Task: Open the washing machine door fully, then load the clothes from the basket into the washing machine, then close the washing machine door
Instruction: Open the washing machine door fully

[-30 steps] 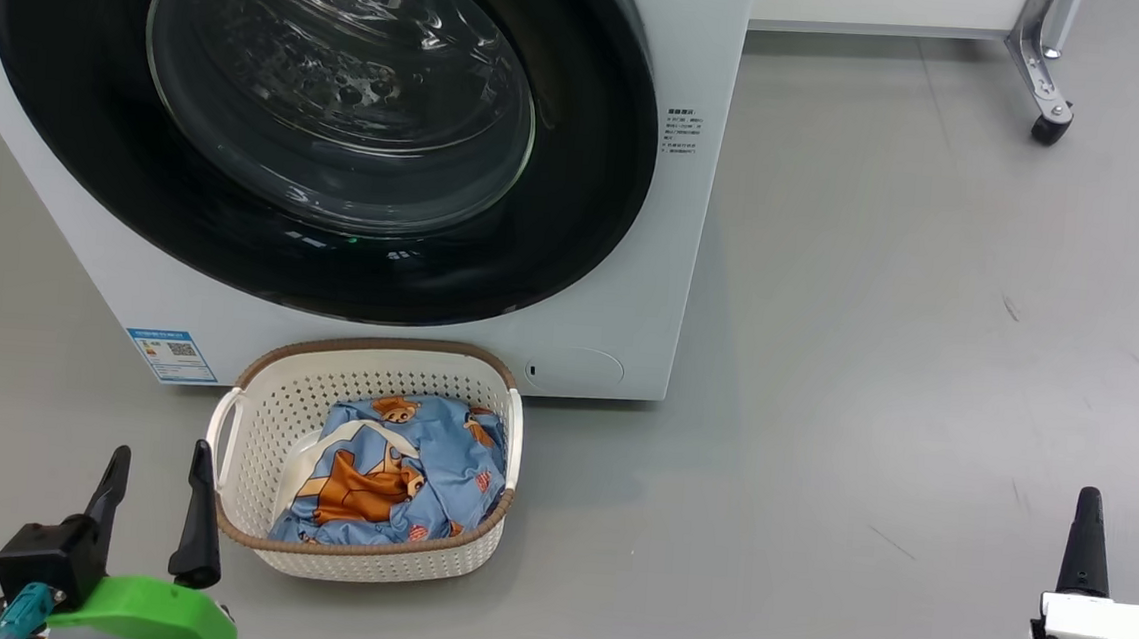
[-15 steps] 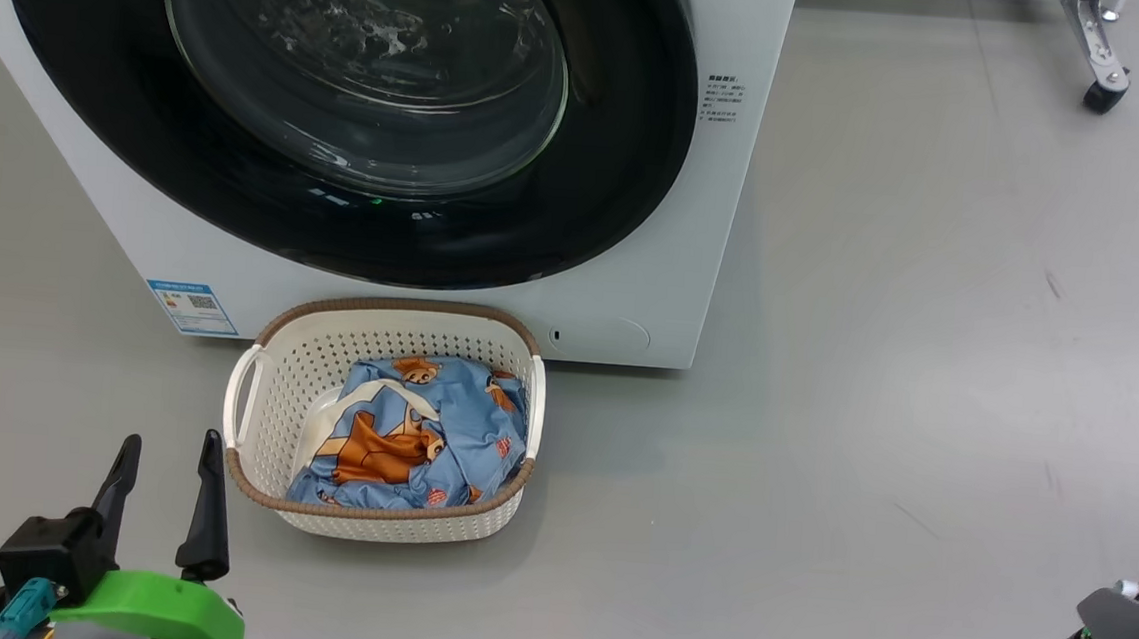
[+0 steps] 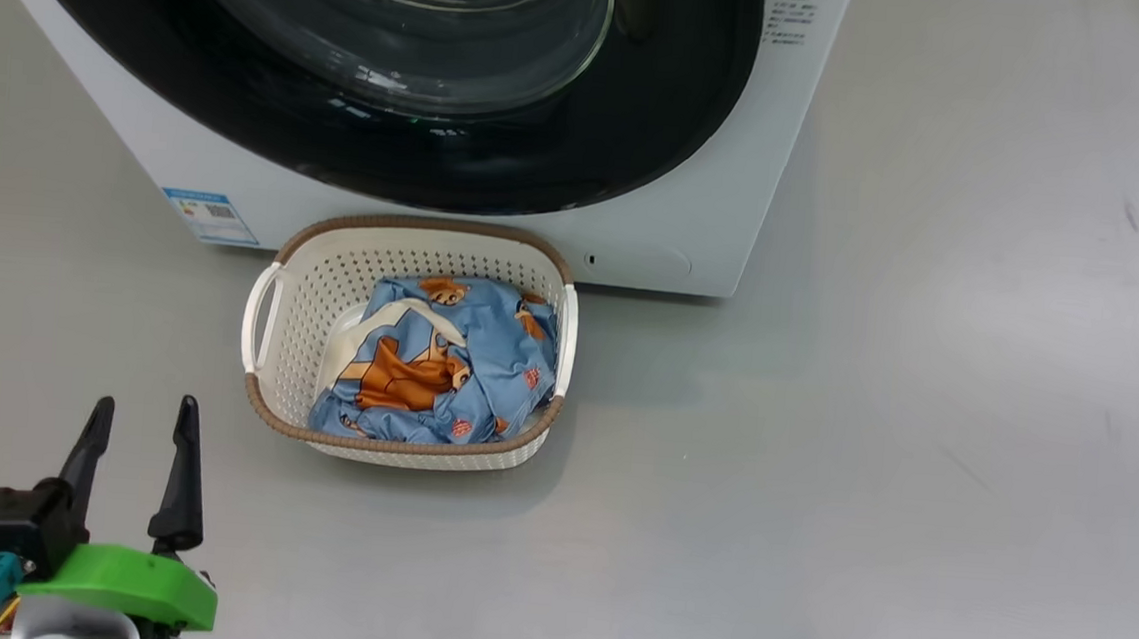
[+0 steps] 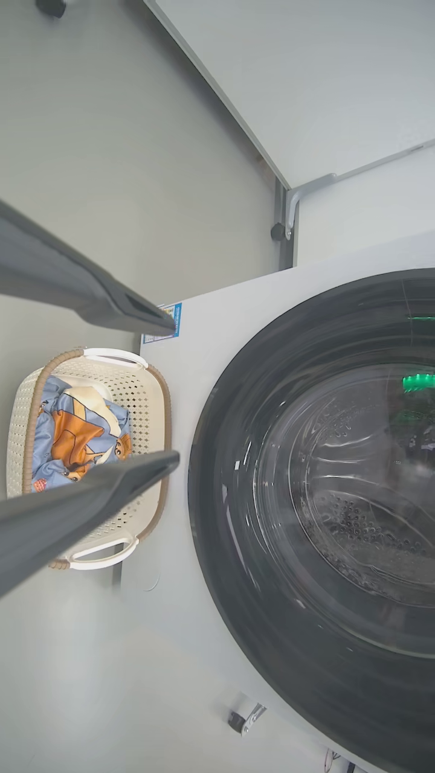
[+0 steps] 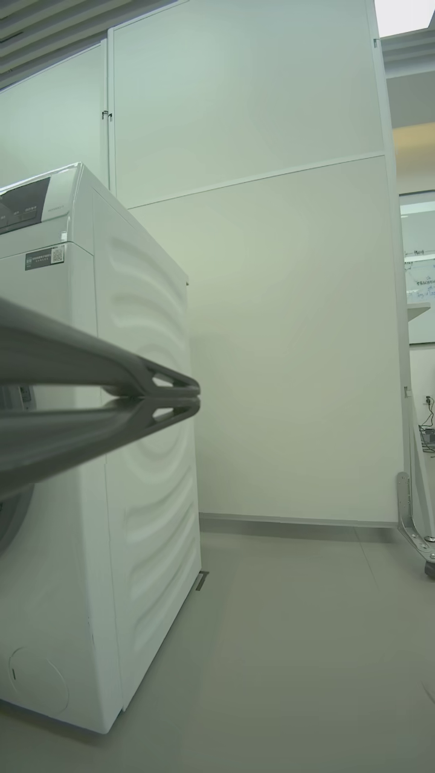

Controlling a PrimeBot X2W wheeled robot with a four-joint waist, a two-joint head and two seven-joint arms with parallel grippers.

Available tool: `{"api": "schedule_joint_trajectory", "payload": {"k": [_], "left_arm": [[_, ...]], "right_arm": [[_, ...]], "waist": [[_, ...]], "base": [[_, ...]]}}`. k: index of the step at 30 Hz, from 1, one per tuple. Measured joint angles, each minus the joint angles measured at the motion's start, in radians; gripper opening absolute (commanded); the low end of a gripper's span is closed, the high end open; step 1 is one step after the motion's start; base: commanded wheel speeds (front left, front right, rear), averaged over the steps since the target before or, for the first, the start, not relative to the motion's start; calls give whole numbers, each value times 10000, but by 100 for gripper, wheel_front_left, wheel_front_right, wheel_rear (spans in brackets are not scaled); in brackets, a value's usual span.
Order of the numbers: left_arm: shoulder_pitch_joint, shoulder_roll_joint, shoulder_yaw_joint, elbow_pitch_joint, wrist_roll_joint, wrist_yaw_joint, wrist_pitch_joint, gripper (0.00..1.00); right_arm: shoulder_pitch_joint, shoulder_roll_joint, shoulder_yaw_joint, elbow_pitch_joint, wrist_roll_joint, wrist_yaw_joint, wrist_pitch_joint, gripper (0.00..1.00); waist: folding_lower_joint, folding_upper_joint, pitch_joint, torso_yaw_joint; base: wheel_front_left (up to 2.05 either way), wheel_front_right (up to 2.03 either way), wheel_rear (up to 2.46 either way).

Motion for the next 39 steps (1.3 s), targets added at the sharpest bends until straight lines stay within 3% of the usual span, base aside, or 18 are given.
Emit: {"api": "schedule_joint_trajectory", "payload": {"k": [15,32,39], "left_arm": [[-330,182,-38,-272,-130,-4,0,100],[-907,-330,420,-272,-817,-31,-29,100],[-958,-435,295,-268,-817,-31,-29,100]], "right_arm": [[-2149,-1076,25,209,54,0,1444,0],[-4993,-1287,2042,65,-646,0,3373,0],[-5585,-1496,2291,221,-817,0,3789,0]], "waist": [[1,0,1290,530],[1,0,2394,1445],[1,0,2615,1770]], "base": [[0,0,0],[0,0,0],[0,0,0]]}}
